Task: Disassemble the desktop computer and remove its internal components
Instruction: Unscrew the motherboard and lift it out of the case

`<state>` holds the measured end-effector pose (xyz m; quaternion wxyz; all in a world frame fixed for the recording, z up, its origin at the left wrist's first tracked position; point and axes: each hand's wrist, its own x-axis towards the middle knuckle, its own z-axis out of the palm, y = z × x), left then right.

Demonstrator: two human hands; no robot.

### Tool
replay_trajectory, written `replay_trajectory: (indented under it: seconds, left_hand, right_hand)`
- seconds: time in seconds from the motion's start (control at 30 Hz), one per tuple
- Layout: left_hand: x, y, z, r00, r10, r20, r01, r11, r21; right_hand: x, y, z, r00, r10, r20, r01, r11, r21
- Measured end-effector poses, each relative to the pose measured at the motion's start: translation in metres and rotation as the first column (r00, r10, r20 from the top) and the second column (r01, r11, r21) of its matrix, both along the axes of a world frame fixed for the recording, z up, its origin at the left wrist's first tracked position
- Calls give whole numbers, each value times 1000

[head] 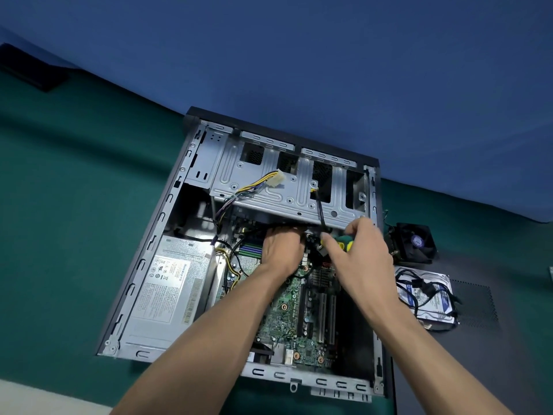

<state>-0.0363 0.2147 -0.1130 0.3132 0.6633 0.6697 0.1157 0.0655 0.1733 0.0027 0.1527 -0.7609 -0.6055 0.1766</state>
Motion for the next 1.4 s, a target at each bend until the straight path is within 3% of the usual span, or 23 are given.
replay_trajectory:
  seconds: [0.2,0.47,0.8,1.13,1.4]
  left_hand:
    - [-7,9,-3,996,-92,-1,91,993,-80]
    - [-10,20,-2,988,-153,24,155,975,-157]
    - [-1,8,-11,993,-87,-82,84,996,-44]
    - [-1,10,-12,997,-41,-71,41,999,8]
    - [3,9,-12,995,-48,-87,46,999,-22]
  right_hand:
    - [9,-2,-7,992,-2,-124,12,997,79]
    - [1,-1,-5,997,20,-81,-13,996,84]
    - [1,-5,-5,999,22,-39,-20,998,67]
    - [0,-12,-6,997,68,-23,-66,993,97]
    - [2,-15,-7,997,72,27,-74,992,99]
